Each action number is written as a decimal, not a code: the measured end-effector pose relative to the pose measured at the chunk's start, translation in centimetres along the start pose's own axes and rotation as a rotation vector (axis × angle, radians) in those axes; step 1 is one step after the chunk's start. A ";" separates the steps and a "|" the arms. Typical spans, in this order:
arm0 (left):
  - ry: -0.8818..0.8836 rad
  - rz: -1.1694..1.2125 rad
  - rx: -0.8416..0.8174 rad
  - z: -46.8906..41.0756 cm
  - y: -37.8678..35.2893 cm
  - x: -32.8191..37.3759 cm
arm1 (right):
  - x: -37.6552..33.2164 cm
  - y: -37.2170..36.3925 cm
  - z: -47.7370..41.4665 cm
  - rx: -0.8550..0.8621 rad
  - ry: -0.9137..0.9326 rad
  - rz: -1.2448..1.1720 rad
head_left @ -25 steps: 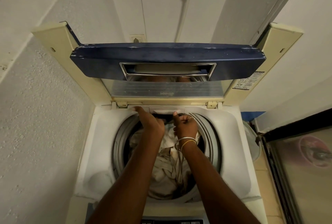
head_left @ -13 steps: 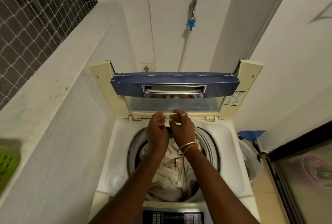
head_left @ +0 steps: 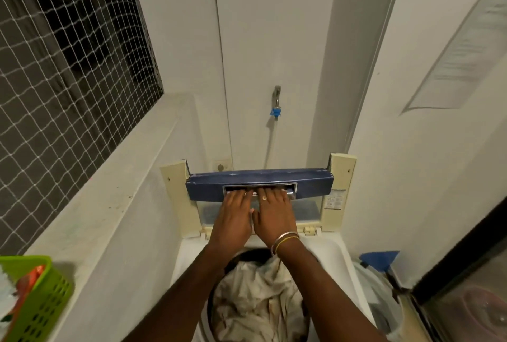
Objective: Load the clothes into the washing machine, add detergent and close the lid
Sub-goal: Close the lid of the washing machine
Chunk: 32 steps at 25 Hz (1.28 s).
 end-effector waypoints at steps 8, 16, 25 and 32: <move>0.012 0.031 -0.021 1.4 3.8 1.0 | -1.1 3.1 0.7 -0.116 -0.009 0.042; 0.018 0.057 -0.021 6.8 4.7 1.7 | -2.0 4.8 5.8 -0.017 0.046 0.013; 0.049 0.193 -0.223 11.5 7.2 2.5 | -3.3 5.6 11.5 -0.214 -0.116 -0.160; 0.137 0.294 -0.552 18.1 2.3 3.3 | -2.1 1.8 18.1 -0.550 -0.303 -0.244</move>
Point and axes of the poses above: each hand's wrist, its own z-axis away from the middle knuckle, its own y-axis out of the back of the hand, x = y × z, the point moved 4 cm from there along -z, towards the middle knuckle, and after that the axes turned 11 degrees about -z, right-handed, at the moved point
